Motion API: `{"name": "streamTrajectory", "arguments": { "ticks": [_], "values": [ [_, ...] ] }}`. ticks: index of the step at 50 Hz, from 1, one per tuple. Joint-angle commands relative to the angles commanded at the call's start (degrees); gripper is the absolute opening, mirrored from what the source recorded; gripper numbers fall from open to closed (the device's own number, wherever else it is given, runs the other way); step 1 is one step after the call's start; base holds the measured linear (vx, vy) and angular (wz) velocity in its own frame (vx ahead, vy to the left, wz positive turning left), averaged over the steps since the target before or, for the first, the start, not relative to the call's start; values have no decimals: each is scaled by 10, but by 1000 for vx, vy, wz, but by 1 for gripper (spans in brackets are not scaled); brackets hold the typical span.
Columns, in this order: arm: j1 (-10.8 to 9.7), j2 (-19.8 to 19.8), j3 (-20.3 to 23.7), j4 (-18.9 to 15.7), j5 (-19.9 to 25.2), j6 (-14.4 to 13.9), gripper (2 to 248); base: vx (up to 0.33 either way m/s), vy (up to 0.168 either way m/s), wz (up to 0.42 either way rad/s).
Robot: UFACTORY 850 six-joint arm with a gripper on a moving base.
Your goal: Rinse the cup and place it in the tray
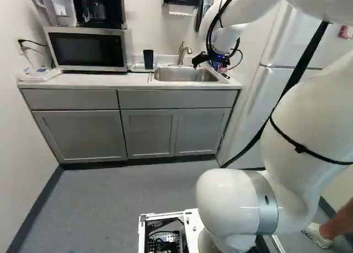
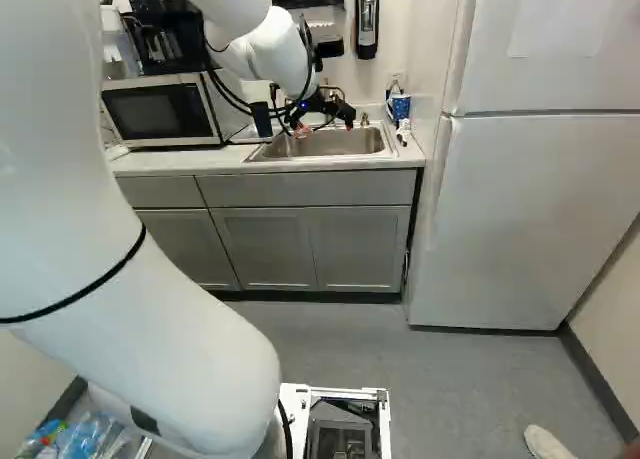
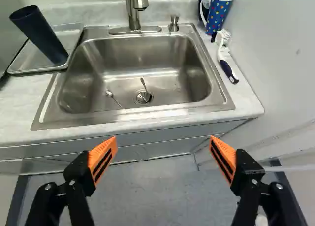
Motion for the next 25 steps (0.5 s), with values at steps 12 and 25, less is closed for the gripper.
{"name": "streamTrajectory", "arguments": {
  "ticks": [12,25],
  "values": [
    [3,4,17,0,20,1,247,0,0,0],
    [8,11,45,0,52,2,247,0,0,0]
  ]
}}
